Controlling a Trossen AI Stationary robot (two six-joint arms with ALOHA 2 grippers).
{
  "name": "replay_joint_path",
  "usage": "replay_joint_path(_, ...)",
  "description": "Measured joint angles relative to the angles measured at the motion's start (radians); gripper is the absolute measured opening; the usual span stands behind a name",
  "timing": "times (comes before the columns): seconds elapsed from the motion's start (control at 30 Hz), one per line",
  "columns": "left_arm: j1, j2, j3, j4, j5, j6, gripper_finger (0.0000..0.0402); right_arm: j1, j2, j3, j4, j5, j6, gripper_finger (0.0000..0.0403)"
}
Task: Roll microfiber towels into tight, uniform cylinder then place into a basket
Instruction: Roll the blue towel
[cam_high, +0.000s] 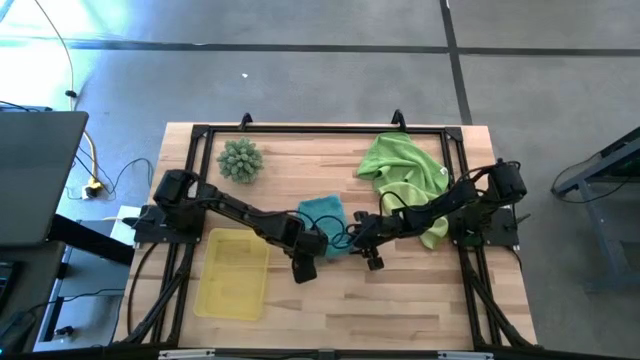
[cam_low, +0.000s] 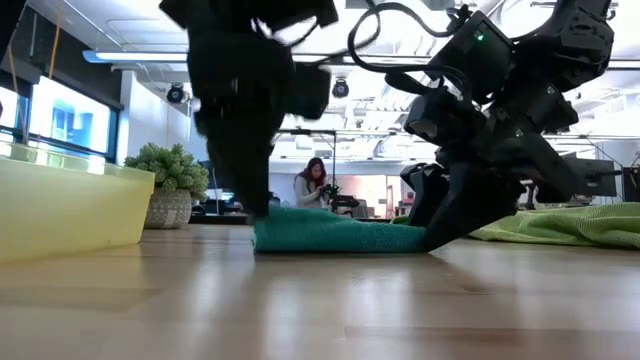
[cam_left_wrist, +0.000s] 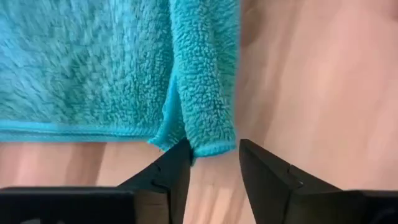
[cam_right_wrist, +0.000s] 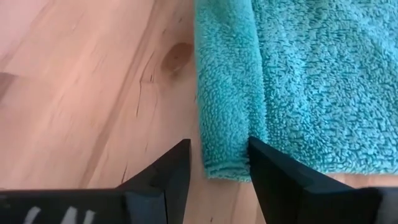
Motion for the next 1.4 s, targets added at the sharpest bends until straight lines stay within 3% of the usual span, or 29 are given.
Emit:
replay_joint_path(0.1, 0.003, -0.04, 0.008, -0.089, -0.015, 0.065, 0.0131, -0.001, 0.0, -0.001, 0.013, 0.0, 0.048, 0.0149)
replay_joint_path(0.37, -0.058, -0.073, 0.014, -0.023, -0.15, 0.335, 0.0131, -0.021, 0.0, -0.002, 0.031, -0.011, 0.192, 0.0149)
replay_joint_path(0.57, -0.107, -0.063, 0.007, 0.051, -0.221, 0.337, 0.0131, -0.045, 0.002, -0.003, 0.061, -0.014, 0.274, 0.0149)
replay_joint_path(0.67, -0.109, -0.128, -0.068, 0.064, -0.256, 0.326, 0.0131, -0.06, 0.003, -0.003, 0.078, -0.005, 0.319, 0.0149)
replay_joint_path(0.87, -0.104, -0.329, -0.393, 0.453, -0.291, 0.285, 0.0131, -0.085, 0.003, -0.003, 0.1, 0.007, 0.366, 0.0149)
replay_joint_path(1.07, -0.059, -0.427, -0.65, 0.89, -0.307, 0.418, 0.0132, -0.104, 0.004, -0.004, 0.116, 0.035, 0.351, 0.0149)
replay_joint_path(1.17, -0.034, -0.431, -0.678, 0.966, -0.267, 0.466, 0.0137, -0.107, 0.004, -0.004, 0.12, 0.046, 0.359, 0.0149)
replay_joint_path(1.4, 0.035, -0.432, -0.681, 0.956, -0.245, 0.576, 0.0174, -0.126, 0.004, -0.004, 0.129, 0.133, 0.418, 0.0149)
